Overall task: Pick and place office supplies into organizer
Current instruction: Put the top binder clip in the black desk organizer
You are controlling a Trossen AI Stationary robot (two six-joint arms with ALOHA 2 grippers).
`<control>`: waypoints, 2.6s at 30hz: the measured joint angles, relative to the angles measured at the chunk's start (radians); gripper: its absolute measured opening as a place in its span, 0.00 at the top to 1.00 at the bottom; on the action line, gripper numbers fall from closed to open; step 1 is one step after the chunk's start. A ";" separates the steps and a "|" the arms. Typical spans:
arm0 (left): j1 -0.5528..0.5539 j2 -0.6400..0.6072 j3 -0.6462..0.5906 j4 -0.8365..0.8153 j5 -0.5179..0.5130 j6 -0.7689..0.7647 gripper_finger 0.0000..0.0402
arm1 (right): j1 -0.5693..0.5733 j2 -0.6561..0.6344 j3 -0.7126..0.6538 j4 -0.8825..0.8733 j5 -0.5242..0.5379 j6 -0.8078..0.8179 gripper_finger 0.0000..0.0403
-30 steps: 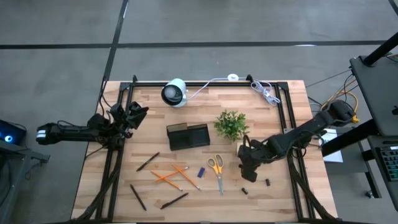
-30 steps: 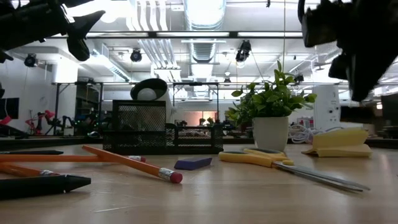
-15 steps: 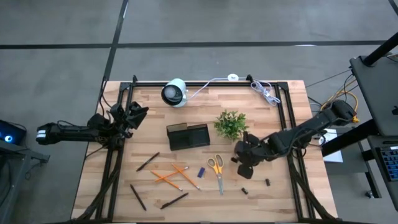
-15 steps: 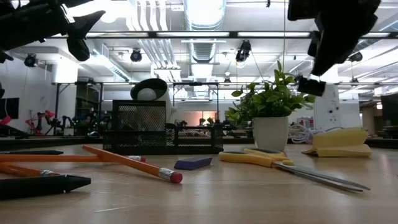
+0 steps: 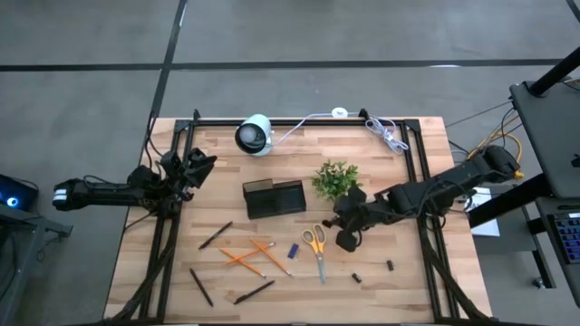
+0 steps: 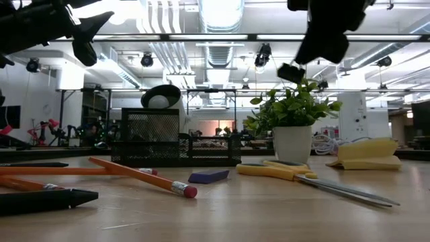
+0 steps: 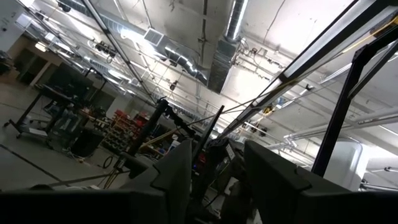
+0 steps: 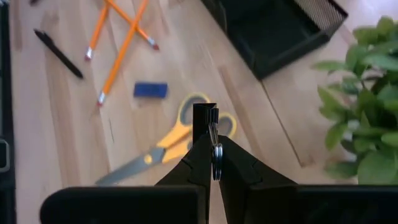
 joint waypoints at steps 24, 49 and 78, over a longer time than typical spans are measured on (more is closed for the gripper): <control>0.000 0.004 -0.002 0.000 0.000 0.000 0.67 | -0.148 0.103 0.136 0.160 -0.012 -0.259 0.98; 0.000 0.008 -0.004 -0.001 0.000 -0.001 0.67 | -0.236 0.415 0.467 0.153 -0.154 -0.498 0.98; 0.000 0.013 -0.005 -0.003 0.000 0.000 0.67 | -0.285 0.632 0.535 0.308 -0.240 -0.603 0.98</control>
